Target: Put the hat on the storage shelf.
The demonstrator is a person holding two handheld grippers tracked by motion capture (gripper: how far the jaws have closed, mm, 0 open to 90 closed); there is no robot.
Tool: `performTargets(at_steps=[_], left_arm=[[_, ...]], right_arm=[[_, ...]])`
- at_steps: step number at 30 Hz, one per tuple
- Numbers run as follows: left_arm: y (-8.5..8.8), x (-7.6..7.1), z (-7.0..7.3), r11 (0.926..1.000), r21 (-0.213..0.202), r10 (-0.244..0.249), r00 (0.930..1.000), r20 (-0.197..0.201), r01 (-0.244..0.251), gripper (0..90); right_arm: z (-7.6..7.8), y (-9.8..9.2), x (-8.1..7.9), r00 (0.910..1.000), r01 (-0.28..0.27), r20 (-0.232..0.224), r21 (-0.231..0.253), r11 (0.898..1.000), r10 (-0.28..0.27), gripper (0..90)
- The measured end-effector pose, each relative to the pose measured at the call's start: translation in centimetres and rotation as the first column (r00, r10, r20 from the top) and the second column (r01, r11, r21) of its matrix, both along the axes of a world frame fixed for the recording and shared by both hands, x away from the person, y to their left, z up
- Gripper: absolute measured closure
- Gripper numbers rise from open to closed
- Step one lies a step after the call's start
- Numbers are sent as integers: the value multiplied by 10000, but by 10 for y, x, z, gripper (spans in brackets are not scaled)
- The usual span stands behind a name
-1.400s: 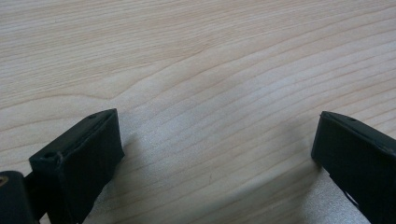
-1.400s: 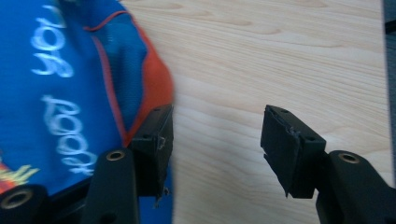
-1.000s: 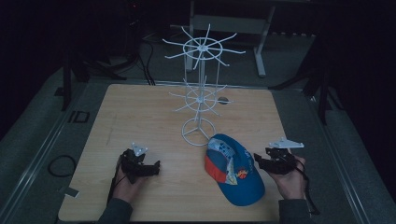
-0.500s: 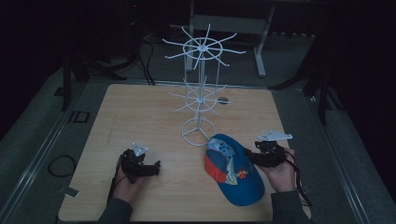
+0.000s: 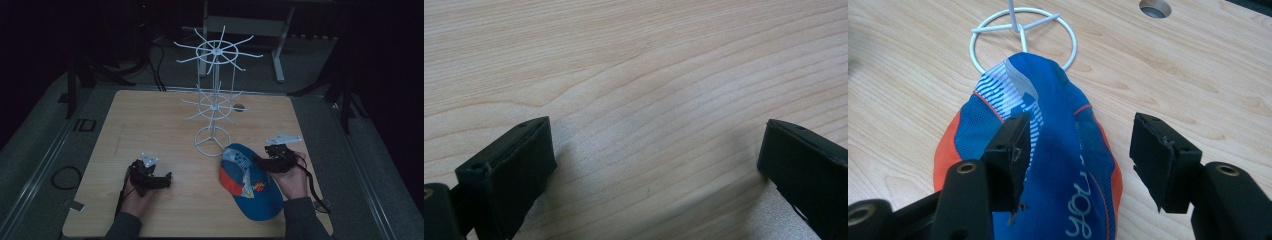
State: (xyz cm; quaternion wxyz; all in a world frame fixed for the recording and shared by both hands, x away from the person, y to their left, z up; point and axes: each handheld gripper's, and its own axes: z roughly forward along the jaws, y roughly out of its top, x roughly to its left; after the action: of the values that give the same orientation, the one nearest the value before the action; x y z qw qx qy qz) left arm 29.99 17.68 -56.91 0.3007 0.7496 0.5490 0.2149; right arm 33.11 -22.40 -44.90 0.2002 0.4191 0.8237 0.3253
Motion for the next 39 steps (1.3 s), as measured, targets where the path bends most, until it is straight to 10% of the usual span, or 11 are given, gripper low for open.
performTargets(at_steps=[27,39], left_arm=[[0,0,0,10000,43,-28,10000,0,28,22],[0,0,0,10000,25,-17,10000,-3,17,22]], right_arm=[[-17,22,36,9906,-747,-1200,-770,9942,651,401],[-33,35,55,9683,-1268,-2308,-1253,9840,954,457]])
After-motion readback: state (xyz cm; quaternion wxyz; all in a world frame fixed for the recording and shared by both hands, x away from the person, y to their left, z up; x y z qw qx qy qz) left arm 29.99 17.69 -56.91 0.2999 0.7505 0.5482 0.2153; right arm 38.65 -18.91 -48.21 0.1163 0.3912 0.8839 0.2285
